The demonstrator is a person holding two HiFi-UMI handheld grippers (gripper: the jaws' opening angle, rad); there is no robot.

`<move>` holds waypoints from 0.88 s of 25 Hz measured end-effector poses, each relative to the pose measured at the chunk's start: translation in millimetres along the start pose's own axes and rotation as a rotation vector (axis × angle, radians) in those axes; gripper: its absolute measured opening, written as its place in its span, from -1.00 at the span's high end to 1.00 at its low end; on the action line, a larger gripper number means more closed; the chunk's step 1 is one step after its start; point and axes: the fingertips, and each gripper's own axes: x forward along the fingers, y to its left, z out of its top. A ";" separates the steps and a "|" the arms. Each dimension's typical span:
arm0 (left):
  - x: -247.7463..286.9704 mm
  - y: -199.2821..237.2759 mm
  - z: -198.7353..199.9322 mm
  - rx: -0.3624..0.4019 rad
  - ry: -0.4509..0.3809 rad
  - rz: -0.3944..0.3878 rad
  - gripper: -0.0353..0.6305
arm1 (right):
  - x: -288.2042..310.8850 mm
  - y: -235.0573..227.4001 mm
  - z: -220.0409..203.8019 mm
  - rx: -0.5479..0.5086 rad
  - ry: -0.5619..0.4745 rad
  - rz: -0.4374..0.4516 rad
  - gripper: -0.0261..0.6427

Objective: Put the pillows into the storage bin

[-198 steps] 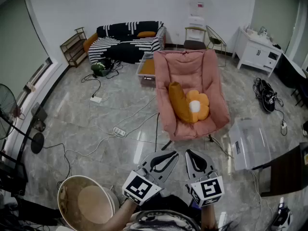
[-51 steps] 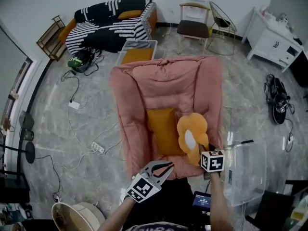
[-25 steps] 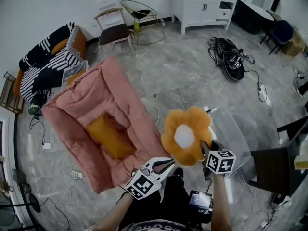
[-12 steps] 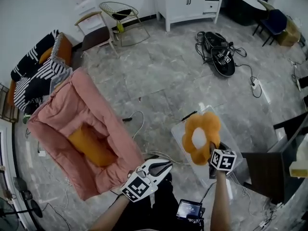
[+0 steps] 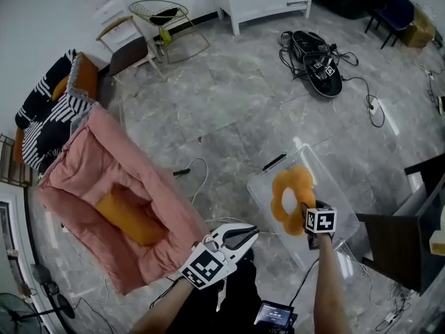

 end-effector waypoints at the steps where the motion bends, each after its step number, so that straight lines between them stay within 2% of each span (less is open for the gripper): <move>1: 2.3 1.7 0.0 0.006 0.004 0.000 0.80 | 5.2 1.0 -3.6 -0.004 0.016 0.011 0.31; 4: 7.0 3.4 1.6 0.005 0.003 0.007 0.80 | 6.4 7.3 -5.6 0.001 0.005 0.057 0.20; 11: -17.0 9.6 -0.9 -0.009 -0.016 0.070 0.80 | -23.7 60.0 13.0 -0.049 -0.102 0.187 0.23; 16: -56.6 19.2 -8.5 -0.023 -0.028 0.149 0.80 | -46.6 120.5 37.2 -0.151 -0.167 0.252 0.27; 22: -128.1 37.9 -25.1 -0.078 -0.070 0.297 0.80 | -60.0 222.9 58.1 -0.289 -0.192 0.369 0.28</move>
